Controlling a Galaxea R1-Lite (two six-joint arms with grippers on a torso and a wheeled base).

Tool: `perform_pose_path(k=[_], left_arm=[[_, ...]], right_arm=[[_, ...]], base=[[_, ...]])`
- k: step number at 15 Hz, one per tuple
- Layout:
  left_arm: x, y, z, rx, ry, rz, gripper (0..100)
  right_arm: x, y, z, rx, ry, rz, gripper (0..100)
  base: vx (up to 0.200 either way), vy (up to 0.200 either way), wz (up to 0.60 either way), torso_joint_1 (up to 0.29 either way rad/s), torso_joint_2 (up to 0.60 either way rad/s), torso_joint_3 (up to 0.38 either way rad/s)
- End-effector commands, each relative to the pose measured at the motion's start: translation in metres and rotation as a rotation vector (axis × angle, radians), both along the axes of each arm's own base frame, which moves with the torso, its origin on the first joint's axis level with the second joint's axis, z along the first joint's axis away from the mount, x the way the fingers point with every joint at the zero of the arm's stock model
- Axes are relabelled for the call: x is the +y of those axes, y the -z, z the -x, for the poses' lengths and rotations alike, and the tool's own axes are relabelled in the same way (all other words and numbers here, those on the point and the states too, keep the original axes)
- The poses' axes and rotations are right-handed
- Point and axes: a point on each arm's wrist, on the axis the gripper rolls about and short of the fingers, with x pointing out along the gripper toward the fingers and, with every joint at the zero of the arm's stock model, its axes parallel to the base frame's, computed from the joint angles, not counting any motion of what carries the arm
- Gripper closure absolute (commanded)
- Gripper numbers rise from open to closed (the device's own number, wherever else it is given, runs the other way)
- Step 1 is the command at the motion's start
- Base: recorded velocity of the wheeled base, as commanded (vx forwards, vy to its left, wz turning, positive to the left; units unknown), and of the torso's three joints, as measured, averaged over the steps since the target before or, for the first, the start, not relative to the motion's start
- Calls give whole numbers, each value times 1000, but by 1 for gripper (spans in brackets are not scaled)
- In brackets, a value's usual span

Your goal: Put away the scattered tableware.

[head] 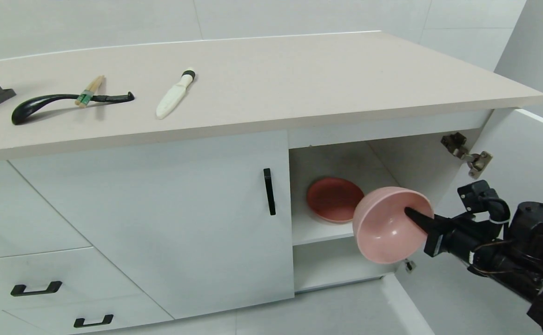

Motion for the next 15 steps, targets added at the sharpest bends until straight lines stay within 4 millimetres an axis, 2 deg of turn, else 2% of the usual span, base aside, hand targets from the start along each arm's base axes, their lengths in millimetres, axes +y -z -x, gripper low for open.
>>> perform_pose_path(k=[1, 3, 4, 5, 9, 12, 15], left_arm=[[0, 0, 1, -12, -7, -9, 0], [-2, 0, 1, -11, 65, -46, 0], [-6, 1, 1, -5, 270, -42, 0], [-9, 1, 1, 18, 389, -31, 0], [-7, 1, 1, 10, 309, -29, 0], [-2, 3, 1, 24, 95, -87, 0], [-2, 4, -2, 68, 110, -84, 0]], right_arm=[[8, 20, -30, 25, -6, 6, 100], [11, 20, -48, -10, -1, -5, 100], [13, 15, -60, -18, 2, -7, 100], [16, 10, -67, -9, 0, -4, 100], [21, -3, -88, 7, -1, 0, 100], [26, -8, -105, 32, -4, 4, 100], [28, -12, -117, 54, -6, 11, 100]], base=[[0, 0, 0, 0, 0, 0], [0, 0, 0, 0, 0, 0], [0, 0, 0, 0, 0, 0], [0, 0, 0, 0, 0, 0], [0, 0, 0, 0, 0, 0], [0, 0, 0, 0, 0, 0], [0, 0, 0, 0, 0, 0]])
